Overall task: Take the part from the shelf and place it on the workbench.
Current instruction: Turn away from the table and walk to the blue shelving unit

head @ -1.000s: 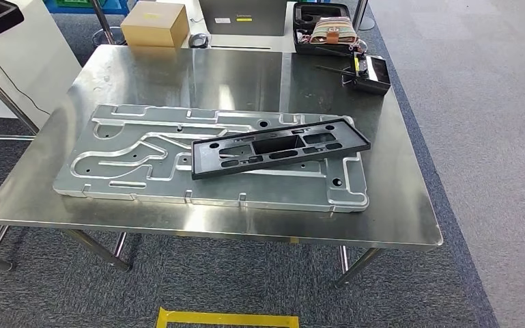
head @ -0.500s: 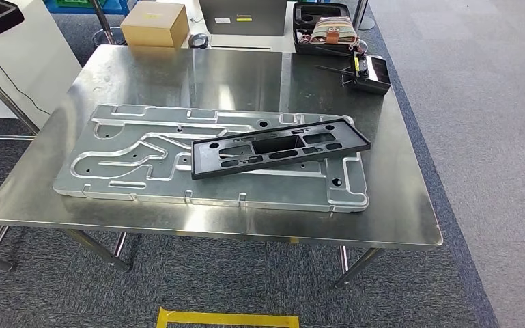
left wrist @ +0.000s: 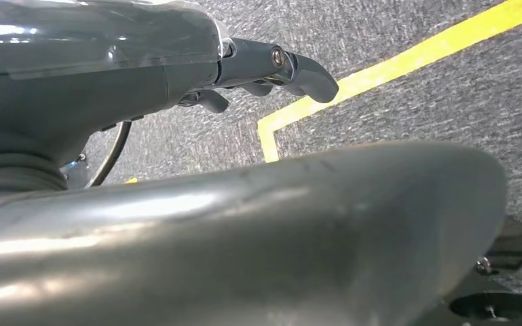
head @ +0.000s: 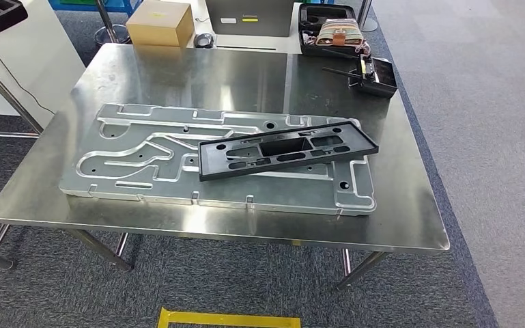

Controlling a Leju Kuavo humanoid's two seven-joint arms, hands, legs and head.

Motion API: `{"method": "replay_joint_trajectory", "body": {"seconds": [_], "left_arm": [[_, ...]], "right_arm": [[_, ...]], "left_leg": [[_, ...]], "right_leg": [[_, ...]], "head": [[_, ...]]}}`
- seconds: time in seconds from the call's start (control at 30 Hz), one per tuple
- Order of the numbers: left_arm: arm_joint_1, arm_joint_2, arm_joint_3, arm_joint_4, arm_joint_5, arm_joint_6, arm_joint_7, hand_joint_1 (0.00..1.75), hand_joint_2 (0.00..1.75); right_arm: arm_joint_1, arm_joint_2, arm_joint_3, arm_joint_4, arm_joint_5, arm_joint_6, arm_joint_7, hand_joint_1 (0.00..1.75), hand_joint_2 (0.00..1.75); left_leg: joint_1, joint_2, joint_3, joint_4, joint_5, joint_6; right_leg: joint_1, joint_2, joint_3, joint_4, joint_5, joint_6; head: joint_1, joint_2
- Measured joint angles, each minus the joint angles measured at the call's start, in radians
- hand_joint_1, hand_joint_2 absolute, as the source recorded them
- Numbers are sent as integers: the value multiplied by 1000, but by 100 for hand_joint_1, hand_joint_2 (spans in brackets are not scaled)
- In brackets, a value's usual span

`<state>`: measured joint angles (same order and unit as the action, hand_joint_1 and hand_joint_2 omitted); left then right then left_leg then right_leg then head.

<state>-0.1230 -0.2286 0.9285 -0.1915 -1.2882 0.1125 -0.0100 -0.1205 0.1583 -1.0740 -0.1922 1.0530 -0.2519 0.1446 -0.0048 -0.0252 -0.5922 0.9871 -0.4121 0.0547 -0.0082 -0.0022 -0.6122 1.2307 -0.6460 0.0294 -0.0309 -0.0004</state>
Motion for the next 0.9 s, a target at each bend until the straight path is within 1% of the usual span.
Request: {"method": "replay_joint_trajectory", "body": {"seconds": [0.03, 0.07, 0.1, 0.13, 0.17, 0.2, 0.23, 0.27, 0.3, 0.33, 0.37, 0.4, 0.43, 0.47, 0.5, 0.53, 0.57, 0.6, 0.63, 0.67, 0.7, 0.73, 0.77, 0.8, 0.83, 0.87, 0.9], "left_arm": [[1, 0, 0, 0, 0, -2, 2, 0, 0], [2, 0, 0, 0, 0, -4, 5, 0, 0], [3, 0, 0, 0, 0, -6, 7, 0, 0], [3, 0, 0, 0, 0, -6, 9, 0, 0], [3, 0, 0, 0, -1, -7, 11, 0, 0], [4, -1, -1, 0, -3, -7, 15, 0, 0], [4, -1, -1, 0, -5, -7, 20, 0, 0], [6, -1, -2, 0, -8, -8, 24, 0, 0], [7, -1, -3, 0, -9, -8, 28, 0, 0], [9, 0, -4, 0, -10, -8, 31, 0, 0], [11, 0, -5, 0, -11, -8, 34, 0, 0], [11, 1, -6, 0, -12, -9, 36, 0, 0], [11, 1, -6, 0, -12, -9, 38, 0, 0], [11, 1, -7, 0, -13, -10, 38, 0, 0], [11, 1, -8, 0, -13, -10, 39, 0, 0], [11, 1, -9, 0, -13, -10, 40, 0, 0], [13, 1, -10, 0, -14, -10, 42, 0, 0], [14, 1, -12, 0, -15, -11, 44, 0, 0], [14, 1, -14, 0, -17, -12, 47, 0, 0], [13, 2, -16, 0, -19, -12, 49, 0, 0], [11, 3, -18, 0, -20, -12, 53, 0, 0], [9, 3, -20, 0, -21, -12, 57, 0, 0], [7, 4, -21, 0, -22, -11, 62, 0, 0], [6, 4, -22, 0, -23, -10, 69, 0, 0], [7, 4, -23, 0, -24, -9, 74, 0, 0], [8, 4, -23, 0, -24, -8, 78, 0, 0], [9, 4, -23, 0, -24, -7, 81, 0, 0]], "right_arm": [[1, 0, 4, 0, 1, 3, 0, 0, 0], [2, 0, 7, 0, 3, 5, -1, 0, 0], [3, 0, 10, 0, 4, 7, -1, 0, 0], [4, 0, 13, 0, 4, 9, -1, 0, 0], [4, -1, 15, 0, 5, 11, -1, 0, 0], [5, -1, 16, 0, 5, 13, -2, 0, 0], [5, -1, 17, 0, 5, 16, -3, 0, 0], [5, -1, 18, 0, 5, 20, -3, 0, 0], [4, -1, 19, 0, 5, 23, -4, 0, 0], [4, -1, 19, 0, 5, 26, -5, 0, 0], [5, 0, 21, 0, 5, 28, -6, 0, 0], [6, 0, 21, 0, 4, 28, -7, 0, 0], [8, 0, 23, 0, 4, 29, -8, 0, 0], [10, 0, 23, 0, 4, 29, -8, 0, 0], [11, 0, 24, 0, 4, 30, -9, 0, 0], [13, 0, 24, 0, 4, 30, -9, 0, 0], [13, 0, 24, 0, 4, 30, -9, 0, 0], [14, 0, 24, 0, 4, 32, -9, 0, 0], [13, 0, 25, 0, 4, 34, -9, 0, 0], [13, 0, 25, 0, 4, 37, -10, 0, 0], [13, 0, 25, 0, 4, 41, -10, 0, 0], [13, 0, 25, 0, 4, 44, -10, 0, 0], [12, 0, 25, 0, 5, 47, -10, 0, 0], [11, 0, 26, 0, 6, 48, -10, 0, 0], [10, 0, 28, 0, 7, 50, -10, 0, 0], [8, 0, 31, 0, 8, 50, -9, 0, 0], [7, 0, 33, 0, 9, 50, -9, 0, 0]], "left_leg": [[0, -5, 0, 1, 0, 0], [0, -11, 0, 2, -1, -2], [1, -19, 1, 3, -1, -4], [2, -28, 1, 6, -2, -8], [1, -36, 0, 9, -2, -13], [1, -43, -1, 13, -3, -18], [0, -48, -2, 15, -3, -24], [1, -53, -2, 16, -2, -31], [2, -58, -3, 15, -1, -38], [3, -55, -5, 19, -3, -44], [4, -43, -12, 33, -14, -50], [5, -27, -25, 64, -34, -55], [7, -8, -50, 118, -67, -60], [9, 5, -81, 187, -103, -65], [11, 10, -112, 257, -133, -69], [13, 13, -135, 309, -151, -72], [15, 16, -139, 322, -148, -75], [16, 21, -123, 295, -127, -75], [17, 30, -88, 232, -94, -74], [15, 52, -45, 154, -66, -71], [12, 74, -10, 89, -47, -65], [8, 90, 12, 47, -38, -57], [4, 99, 20, 30, -40, -49], [1, 92, 18, 29, -41, -41], [2, 79, 18, 27, -39, -33], [3, 68, 19, 23, -37, -28], [4, 57, 20, 18, -34, -22]], "right_leg": [[-3, 0, -22, 41, -8, 2], [-6, 0, -23, 37, 8, 4], [-9, 3, -4, -8, 42, 4], [-12, 12, 30, -81, 83, 3], [-12, 25, 63, -151, 114, 2], [-11, 34, 86, -203, 134, -2], [-9, 41, 98, -230, 142, -6], [-5, 39, 99, -234, 141, -11], [-5, 32, 100, -236, 145, -19], [-5, 24, 102, -239, 148, -26], [-6, 16, 103, -242, 151, -34], [-7, 6, 104, -246, 153, -41], [-7, -5, 105, -248, 154, -46], [-6, -14, 105, -248, 153, -49], [-5, -26, 104, -248, 152, -50], [-4, -37, 105, -248, 151, -50], [-4, -48, 106, -247, 149, -50], [-4, -58, 108, -247, 147, -48], [-4, -68, 112, -246, 144, -45], [-4, -78, 116, -245, 139, -41], [-1, -87, 120, -243, 134, -36], [1, -95, 122, -241, 130, -31], [4, -104, 125, -241, 127, -25], [6, -112, 126, -241, 126, -20], [5, -121, 129, -243, 124, -14], [3, -114, 130, -239, 118, -8], [0, -94, 124, -222, 103, -2]], "head": [[0, 0], [0, 0], [0, 0], [0, 0], [0, 0], [0, 0], [0, 0], [0, 0], [0, 0], [0, 0], [0, 0], [-1, 0], [-1, 0], [-1, 0], [-1, 0], [-1, 0], [-1, 0], [-1, 0], [-1, 0], [-1, 0], [-1, 0], [-1, 0], [-1, 0], [-1, 0], [-1, 0], [-1, 0], [-1, 0]]}}
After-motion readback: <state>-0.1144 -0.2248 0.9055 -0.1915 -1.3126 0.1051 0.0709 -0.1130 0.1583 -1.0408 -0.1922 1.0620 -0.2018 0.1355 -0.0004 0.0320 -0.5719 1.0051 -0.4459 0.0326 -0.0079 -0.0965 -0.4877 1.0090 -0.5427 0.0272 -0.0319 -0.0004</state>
